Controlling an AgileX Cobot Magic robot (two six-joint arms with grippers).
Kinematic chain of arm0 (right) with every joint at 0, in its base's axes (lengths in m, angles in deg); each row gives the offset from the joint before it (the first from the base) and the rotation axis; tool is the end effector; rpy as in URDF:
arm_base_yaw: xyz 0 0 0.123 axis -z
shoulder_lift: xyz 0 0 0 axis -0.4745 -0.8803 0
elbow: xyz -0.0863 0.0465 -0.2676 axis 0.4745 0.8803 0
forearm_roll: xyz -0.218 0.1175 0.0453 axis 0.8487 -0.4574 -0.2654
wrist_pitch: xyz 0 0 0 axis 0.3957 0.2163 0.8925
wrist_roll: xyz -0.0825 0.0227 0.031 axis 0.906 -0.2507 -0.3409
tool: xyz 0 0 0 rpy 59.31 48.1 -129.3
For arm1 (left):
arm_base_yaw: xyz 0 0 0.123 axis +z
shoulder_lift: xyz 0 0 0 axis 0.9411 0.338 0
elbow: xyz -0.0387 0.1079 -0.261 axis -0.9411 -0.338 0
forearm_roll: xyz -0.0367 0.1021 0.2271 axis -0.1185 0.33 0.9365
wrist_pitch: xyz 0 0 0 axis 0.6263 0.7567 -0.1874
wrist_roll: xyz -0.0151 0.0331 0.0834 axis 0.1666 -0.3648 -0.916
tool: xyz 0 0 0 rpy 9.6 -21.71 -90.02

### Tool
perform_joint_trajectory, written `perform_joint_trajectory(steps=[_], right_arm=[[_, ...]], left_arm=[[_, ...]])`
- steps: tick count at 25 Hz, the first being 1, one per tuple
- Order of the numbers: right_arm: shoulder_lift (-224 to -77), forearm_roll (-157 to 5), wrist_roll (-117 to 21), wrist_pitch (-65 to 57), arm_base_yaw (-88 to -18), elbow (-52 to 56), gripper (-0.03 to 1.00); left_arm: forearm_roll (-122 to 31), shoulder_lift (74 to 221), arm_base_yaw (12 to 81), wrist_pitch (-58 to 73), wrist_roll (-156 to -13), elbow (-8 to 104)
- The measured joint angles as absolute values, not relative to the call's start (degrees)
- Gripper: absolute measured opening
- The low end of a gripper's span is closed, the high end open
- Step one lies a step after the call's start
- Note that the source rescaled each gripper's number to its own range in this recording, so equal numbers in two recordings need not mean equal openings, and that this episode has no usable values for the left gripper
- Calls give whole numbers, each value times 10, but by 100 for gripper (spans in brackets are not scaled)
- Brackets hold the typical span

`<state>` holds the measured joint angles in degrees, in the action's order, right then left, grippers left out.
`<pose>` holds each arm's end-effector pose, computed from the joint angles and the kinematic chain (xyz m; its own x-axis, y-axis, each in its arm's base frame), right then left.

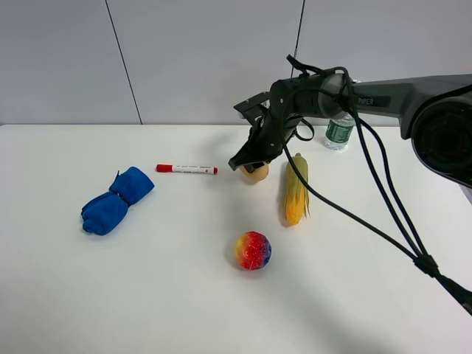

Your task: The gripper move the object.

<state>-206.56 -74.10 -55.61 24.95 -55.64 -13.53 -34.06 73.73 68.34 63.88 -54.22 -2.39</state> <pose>0.4191 0.2233 0.1354 -0.7167 -0.5661 -0.4072 -0.6166 0.7873 -0.0092 -0.0065 -0.0022 0.2799 -0.4327 0.0626 -0.8993 0.0781 0.9964 0.0318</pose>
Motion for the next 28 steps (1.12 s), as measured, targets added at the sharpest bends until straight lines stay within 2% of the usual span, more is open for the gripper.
perform_joint_trajectory(steps=[14,17,20,22,24,28], right_arm=[[-2066,-740,-584,282,-556,-135,1],[-2068,-732,-584,279,-556,-135,16],[-2073,-727,-584,269,-556,-135,43],[-2074,-726,-584,269,-556,-135,56],[-2074,-726,-584,267,-556,-135,63],[-2074,-726,-584,267,-556,-135,67]], left_arm=[[-341,737,683,639,-542,-24],[-341,737,683,639,-542,-24],[-341,737,683,639,-542,-24],[-341,737,683,639,-542,-24],[-341,737,683,639,-542,-24],[-341,737,683,639,-542,-24]])
